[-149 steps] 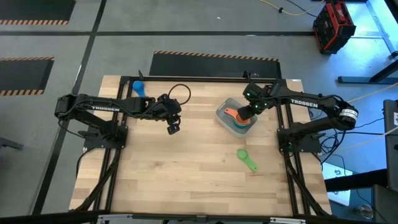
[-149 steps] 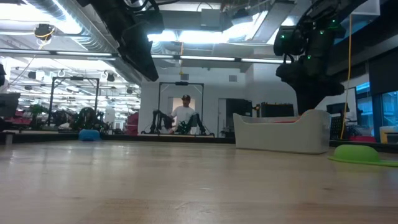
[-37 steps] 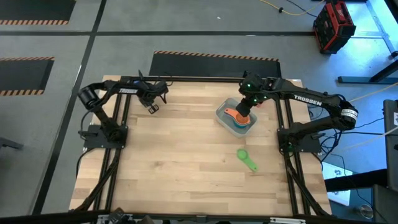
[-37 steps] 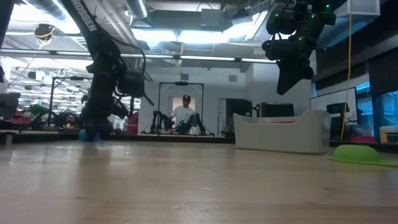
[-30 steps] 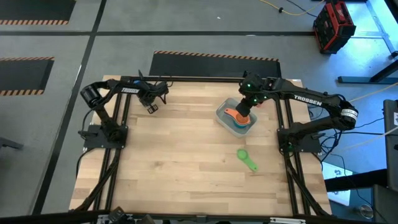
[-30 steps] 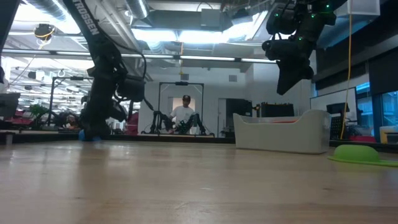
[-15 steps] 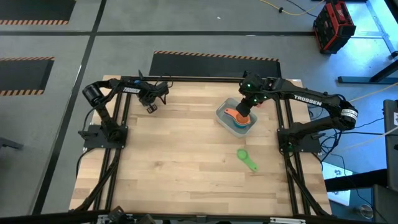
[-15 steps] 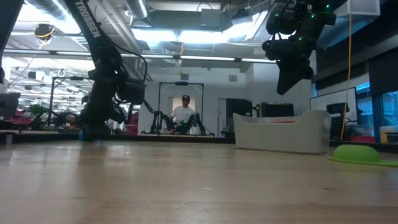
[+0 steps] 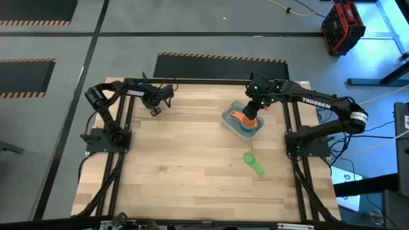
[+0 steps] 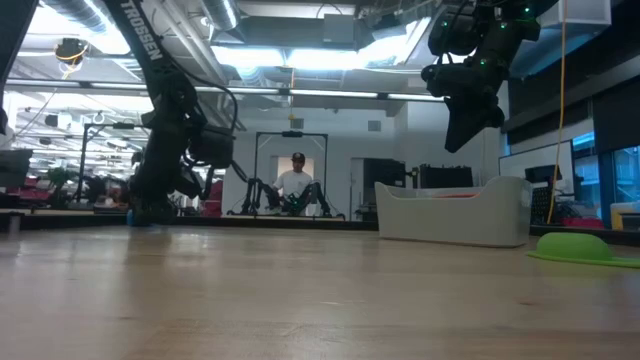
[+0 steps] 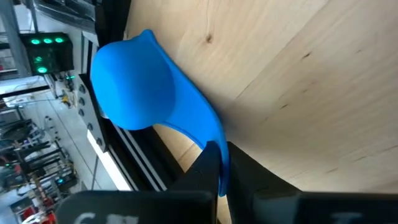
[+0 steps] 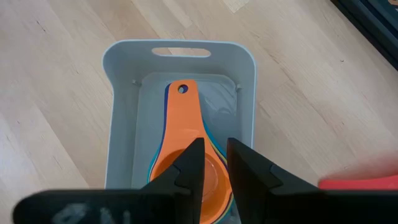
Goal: Nest measuring cups in basket
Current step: Stack the blue measuring cup on top of the orange measuring cup in the bin
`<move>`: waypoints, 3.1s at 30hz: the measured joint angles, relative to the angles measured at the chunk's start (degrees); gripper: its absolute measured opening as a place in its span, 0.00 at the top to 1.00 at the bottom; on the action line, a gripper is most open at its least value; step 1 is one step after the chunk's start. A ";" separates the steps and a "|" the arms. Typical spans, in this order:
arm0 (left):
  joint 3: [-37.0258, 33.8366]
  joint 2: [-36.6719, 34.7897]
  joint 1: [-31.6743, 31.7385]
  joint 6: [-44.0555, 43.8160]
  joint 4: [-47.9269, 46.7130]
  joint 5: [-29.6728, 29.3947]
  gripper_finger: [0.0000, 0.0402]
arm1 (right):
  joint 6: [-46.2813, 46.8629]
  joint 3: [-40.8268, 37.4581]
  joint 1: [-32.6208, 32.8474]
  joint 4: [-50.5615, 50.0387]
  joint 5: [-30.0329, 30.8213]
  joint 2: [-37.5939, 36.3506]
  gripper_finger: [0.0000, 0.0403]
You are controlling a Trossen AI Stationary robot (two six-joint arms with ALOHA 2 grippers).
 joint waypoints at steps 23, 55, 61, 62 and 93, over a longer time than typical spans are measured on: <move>16.56 0.04 -14.11 -6.59 -13.38 4.07 1.00 | -2.02 0.00 0.00 -0.24 0.07 -0.08 0.82; 57.41 -0.02 -28.55 -14.23 -24.86 32.68 1.00 | -15.52 0.00 -3.91 -3.34 0.15 -18.56 0.82; 57.44 -0.02 -30.26 -14.36 -20.25 34.87 1.00 | -16.74 0.00 -3.91 -3.34 0.17 -18.56 0.82; 57.44 -0.02 -30.52 -14.36 -19.57 35.21 1.00 | -16.76 0.00 -3.91 -3.34 0.20 -18.56 0.82; 57.44 15.91 -28.06 -17.59 12.47 75.24 1.00 | -19.42 0.02 -4.32 -5.30 1.04 -22.51 0.82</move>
